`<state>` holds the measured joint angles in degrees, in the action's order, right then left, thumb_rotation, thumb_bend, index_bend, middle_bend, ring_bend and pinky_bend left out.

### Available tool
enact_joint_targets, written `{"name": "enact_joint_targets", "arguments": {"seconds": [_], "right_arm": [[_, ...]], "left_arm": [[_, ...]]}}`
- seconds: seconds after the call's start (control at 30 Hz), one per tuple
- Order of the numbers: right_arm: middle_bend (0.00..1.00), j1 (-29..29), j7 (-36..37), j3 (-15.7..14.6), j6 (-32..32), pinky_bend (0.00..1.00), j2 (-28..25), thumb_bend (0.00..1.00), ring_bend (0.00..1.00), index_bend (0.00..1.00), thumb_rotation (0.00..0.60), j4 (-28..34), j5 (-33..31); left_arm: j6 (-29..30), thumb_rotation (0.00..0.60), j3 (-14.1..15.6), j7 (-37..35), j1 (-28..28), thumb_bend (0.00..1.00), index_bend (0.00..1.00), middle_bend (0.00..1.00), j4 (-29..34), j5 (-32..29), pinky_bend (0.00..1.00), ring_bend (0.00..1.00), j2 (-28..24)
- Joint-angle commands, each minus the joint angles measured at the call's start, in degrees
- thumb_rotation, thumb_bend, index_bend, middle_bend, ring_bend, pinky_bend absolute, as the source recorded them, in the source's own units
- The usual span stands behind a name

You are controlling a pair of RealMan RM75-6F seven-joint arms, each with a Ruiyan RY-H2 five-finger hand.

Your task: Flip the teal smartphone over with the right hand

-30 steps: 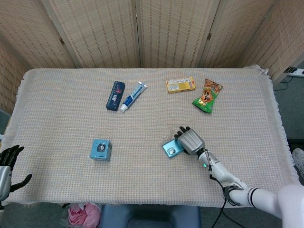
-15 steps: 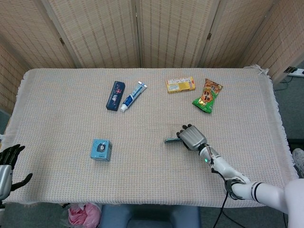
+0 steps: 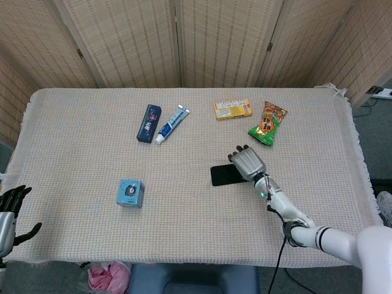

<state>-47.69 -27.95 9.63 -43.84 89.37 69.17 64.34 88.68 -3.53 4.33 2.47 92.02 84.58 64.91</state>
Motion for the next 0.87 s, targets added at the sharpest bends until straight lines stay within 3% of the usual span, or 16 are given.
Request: {"name": "enact_joint_targets", "arguments": {"seconds": [0.03,0.17,0.3,0.4,0.57,0.87], "right_arm": [[0.36,2.9,-0.6,0.7,-5.7,0.28,-4.6,0.48,0.22,0.37,0.600,6.0,-1.0],[0.30,7.9,0.3,-0.5,-13.2,0.28,-10.8,0.35,0.22,0.28,0.600,14.5,1.0],[0.21,14.0,2.2,-3.5,-19.7,0.28,-16.8,0.12,0.18,0.13,0.600,22.2,3.3],[0.14,18.6,4.1,-6.1,-24.6,0.28,-20.7,0.10,0.14,0.07,0.600,26.4,5.9],[0.09,26.5,9.4,-10.2,-33.6,0.26,-25.1,0.10,0.10,0.05,0.600,29.2,12.0],[0.09,36.2,15.5,-14.7,-44.1,0.24,-28.3,0.11,0.09,0.05,0.600,29.4,20.3]], "left_arm": [[0.2,0.600,-0.1,-0.2,0.1,0.21,0.16,0.15,-0.2,0.3,0.19,0.14,0.1],[0.3,0.600,-0.2,-0.3,0.4,0.21,0.16,0.15,-0.7,0.9,0.19,0.14,0.7],[-0.2,0.600,-0.2,0.0,0.8,0.21,0.16,0.15,-0.8,1.0,0.19,0.14,1.2],[-0.8,0.600,-0.1,0.7,1.3,0.21,0.16,0.15,-0.5,1.3,0.19,0.14,1.6],[-1.2,0.600,-0.1,2.1,1.9,0.21,0.16,0.15,0.2,1.7,0.19,0.14,1.8],[-1.2,0.600,0.1,5.6,2.5,0.21,0.16,0.15,2.0,2.7,0.19,0.14,2.6]]}}
